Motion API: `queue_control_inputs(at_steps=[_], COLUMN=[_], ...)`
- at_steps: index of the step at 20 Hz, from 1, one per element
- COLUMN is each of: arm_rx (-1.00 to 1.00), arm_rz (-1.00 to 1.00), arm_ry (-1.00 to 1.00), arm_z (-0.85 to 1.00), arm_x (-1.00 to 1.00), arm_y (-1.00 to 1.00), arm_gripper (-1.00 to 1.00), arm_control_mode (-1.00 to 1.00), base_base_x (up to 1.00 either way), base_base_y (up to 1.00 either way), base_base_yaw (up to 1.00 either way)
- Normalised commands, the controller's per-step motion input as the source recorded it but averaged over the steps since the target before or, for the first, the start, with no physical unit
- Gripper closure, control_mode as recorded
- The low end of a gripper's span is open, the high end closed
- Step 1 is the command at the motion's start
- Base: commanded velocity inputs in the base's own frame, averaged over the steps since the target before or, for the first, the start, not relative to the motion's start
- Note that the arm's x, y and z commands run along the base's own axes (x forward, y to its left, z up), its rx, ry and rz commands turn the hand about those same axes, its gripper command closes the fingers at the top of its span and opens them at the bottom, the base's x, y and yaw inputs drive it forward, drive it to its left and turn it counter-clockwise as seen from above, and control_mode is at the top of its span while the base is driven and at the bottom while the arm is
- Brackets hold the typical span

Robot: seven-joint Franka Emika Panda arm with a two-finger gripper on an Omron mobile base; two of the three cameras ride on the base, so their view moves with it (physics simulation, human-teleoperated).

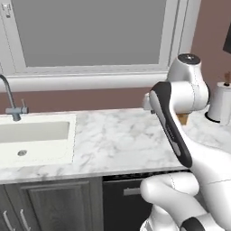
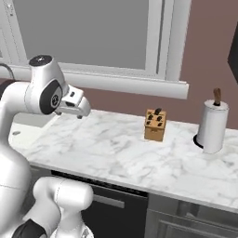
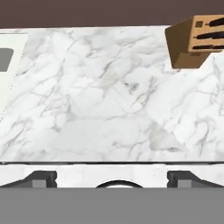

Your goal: Navigate to the dishwasher.

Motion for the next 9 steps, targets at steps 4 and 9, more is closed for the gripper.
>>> queue_control_inputs(at_steps=[4, 9], arm_rx=[0.09, 0.23], arm_rz=[-0.02, -0.13], arm_ry=[0.14, 0.21], arm_z=[-0.73, -1.00], arm_x=[-0.63, -1.00], arm_y=[-0.57, -0.99], arm_gripper=[-1.00, -1.00], arm_control_mode=[-1.00, -1.00], base_base_x=[-0.06, 0.00], base_base_y=[-0.14, 0.00], base_base_yaw=[0.00, 0.00])
